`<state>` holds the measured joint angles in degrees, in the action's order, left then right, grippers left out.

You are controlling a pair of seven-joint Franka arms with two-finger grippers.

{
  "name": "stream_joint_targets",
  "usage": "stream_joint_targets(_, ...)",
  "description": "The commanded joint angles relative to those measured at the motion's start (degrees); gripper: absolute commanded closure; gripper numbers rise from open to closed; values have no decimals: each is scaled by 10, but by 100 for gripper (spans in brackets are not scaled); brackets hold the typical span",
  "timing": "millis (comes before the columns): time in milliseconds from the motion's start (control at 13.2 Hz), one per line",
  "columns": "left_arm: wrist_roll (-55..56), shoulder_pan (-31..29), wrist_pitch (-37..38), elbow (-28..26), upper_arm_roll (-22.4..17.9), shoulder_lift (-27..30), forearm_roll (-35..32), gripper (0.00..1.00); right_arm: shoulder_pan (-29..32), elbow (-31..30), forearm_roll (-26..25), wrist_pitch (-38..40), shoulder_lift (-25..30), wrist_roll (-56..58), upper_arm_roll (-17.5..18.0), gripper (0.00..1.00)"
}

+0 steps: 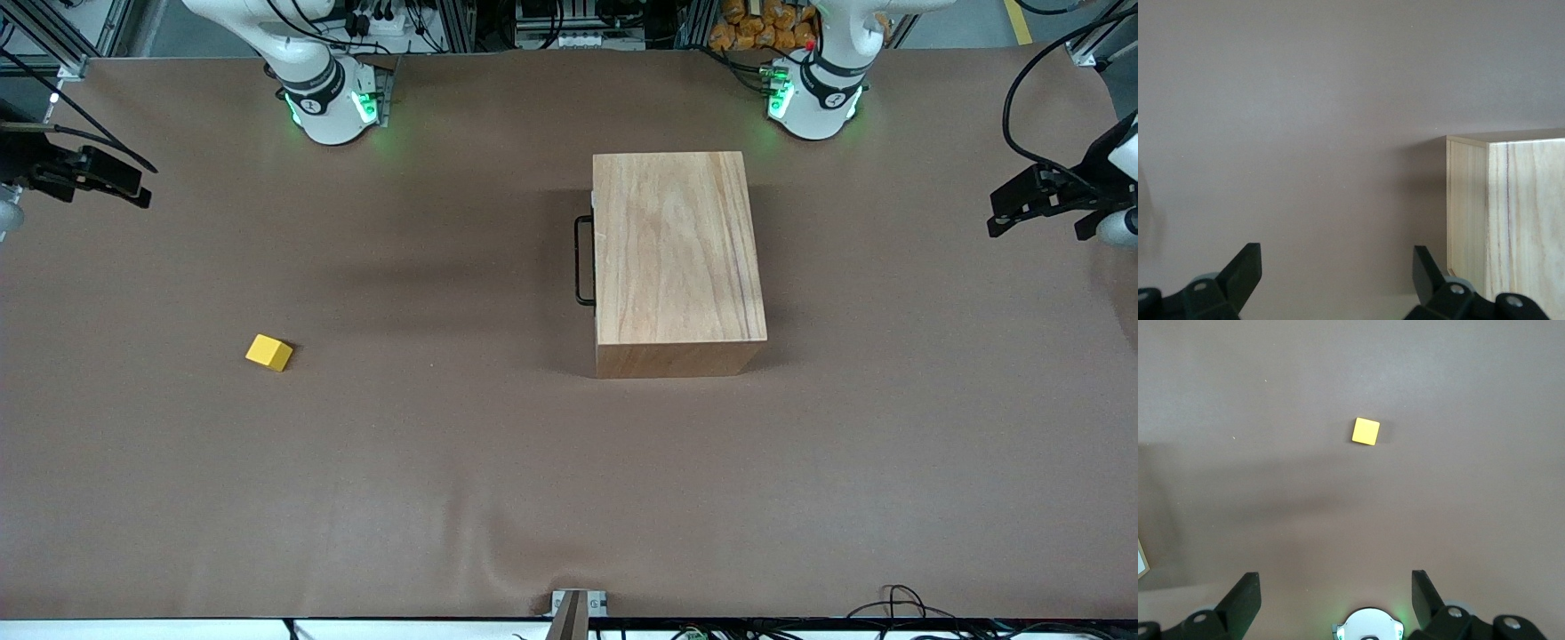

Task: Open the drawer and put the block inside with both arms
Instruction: 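Move the left gripper over the wooden box toward the black drawer handle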

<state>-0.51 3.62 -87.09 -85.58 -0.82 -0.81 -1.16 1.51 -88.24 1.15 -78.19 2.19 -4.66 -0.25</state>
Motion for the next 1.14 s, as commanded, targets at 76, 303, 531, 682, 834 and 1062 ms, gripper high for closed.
stream_joint_targets(76, -1, 2, 3, 9, -5, -8, -5, 0, -10, -9, 5, 2, 13, 7, -17, 0)
stream_joint_targets(303, 7, 9, 3, 7, 0, -10, -3, 0, -11, -9, 5, 1, 14, 5, -16, 0)
stream_joint_targets(531, 41, 18, 3, 10, 34, -26, -2, 0, -12, -9, 5, 2, 13, 4, -14, 0)
stream_joint_targets(682, 101, 25, 2, 11, 72, -42, 15, 0, -12, -10, 6, 4, 14, 4, -13, 0)
stream_joint_targets(834, 180, 35, 0, 12, 108, -61, 14, 0, -12, -12, 6, 4, 14, 5, -13, 0)
stream_joint_targets(1062, 230, 72, -1, 34, 127, -89, 15, 0, -14, -17, 5, 15, 24, 4, -8, 0)
